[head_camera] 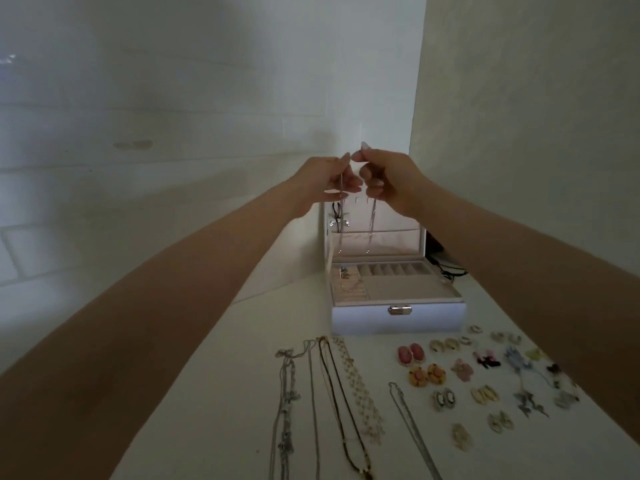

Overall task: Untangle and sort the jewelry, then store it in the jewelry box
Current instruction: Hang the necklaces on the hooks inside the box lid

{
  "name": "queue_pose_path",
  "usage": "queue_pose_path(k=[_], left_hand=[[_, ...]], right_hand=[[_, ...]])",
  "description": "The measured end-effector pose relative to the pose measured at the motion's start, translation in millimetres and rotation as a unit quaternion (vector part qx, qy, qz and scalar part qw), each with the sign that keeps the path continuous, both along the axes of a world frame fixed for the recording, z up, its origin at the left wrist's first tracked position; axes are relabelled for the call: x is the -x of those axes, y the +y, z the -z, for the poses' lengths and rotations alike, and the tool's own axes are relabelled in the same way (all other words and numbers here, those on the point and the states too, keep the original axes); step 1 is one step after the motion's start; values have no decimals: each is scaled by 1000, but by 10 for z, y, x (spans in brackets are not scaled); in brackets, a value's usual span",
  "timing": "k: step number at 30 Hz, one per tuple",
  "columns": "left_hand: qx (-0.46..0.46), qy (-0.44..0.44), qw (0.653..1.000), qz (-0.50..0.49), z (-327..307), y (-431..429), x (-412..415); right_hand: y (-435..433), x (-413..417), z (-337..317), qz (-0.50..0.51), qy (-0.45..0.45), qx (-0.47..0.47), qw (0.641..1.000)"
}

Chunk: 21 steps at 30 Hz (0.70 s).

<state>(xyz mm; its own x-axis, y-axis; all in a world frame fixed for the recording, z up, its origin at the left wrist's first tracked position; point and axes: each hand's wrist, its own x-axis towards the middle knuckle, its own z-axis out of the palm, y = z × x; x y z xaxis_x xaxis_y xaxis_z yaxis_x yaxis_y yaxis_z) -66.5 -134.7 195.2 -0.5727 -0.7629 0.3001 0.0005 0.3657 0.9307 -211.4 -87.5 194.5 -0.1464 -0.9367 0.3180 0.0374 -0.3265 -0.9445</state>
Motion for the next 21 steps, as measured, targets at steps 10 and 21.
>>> queue_pose_path(k=[10, 21], left_hand=[[1, -37, 998, -50, 362, -456, 555], [100, -108, 941, -304, 864, -1094, 892]], right_hand=[[-468, 540, 288, 81, 84, -88, 989], [-1091, 737, 759, 85, 35, -119, 989]])
